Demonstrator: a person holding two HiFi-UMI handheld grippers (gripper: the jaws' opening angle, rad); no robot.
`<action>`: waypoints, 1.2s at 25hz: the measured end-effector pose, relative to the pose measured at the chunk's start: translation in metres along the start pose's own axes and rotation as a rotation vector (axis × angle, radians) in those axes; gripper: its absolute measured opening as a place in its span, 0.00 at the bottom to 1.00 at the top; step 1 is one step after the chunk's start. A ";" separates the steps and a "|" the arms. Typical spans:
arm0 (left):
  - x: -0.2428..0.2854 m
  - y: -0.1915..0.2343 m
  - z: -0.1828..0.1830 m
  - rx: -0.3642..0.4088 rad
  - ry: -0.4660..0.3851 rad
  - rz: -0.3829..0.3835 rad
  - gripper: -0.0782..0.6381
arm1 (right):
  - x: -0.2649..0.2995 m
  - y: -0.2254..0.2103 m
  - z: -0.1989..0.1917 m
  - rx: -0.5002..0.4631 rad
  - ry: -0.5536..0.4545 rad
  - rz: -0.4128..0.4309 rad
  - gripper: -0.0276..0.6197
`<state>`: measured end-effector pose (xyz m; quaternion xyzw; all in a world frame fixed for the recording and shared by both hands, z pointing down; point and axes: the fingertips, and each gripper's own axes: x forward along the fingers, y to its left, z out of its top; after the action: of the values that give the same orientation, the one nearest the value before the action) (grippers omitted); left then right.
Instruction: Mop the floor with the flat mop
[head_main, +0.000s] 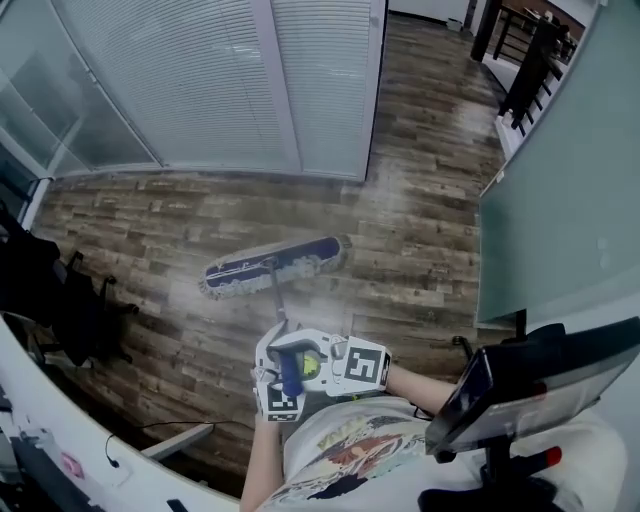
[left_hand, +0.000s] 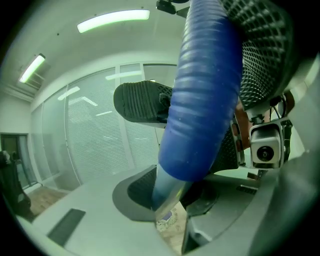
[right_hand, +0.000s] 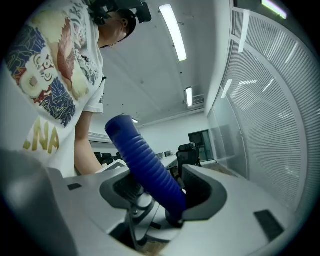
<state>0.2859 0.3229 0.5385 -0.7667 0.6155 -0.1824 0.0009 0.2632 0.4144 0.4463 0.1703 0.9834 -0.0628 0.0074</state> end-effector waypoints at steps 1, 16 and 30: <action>-0.008 -0.011 0.000 -0.011 -0.001 0.014 0.23 | -0.006 0.014 -0.002 -0.006 0.012 0.014 0.41; -0.021 -0.051 -0.017 0.004 -0.015 -0.001 0.23 | -0.027 0.046 -0.028 -0.043 0.041 0.065 0.41; 0.032 0.119 -0.048 -0.028 -0.049 -0.059 0.24 | 0.101 -0.088 -0.019 -0.086 0.003 -0.012 0.41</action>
<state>0.1662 0.2745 0.5650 -0.7886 0.5951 -0.1550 -0.0003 0.1387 0.3684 0.4717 0.1638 0.9862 -0.0204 0.0129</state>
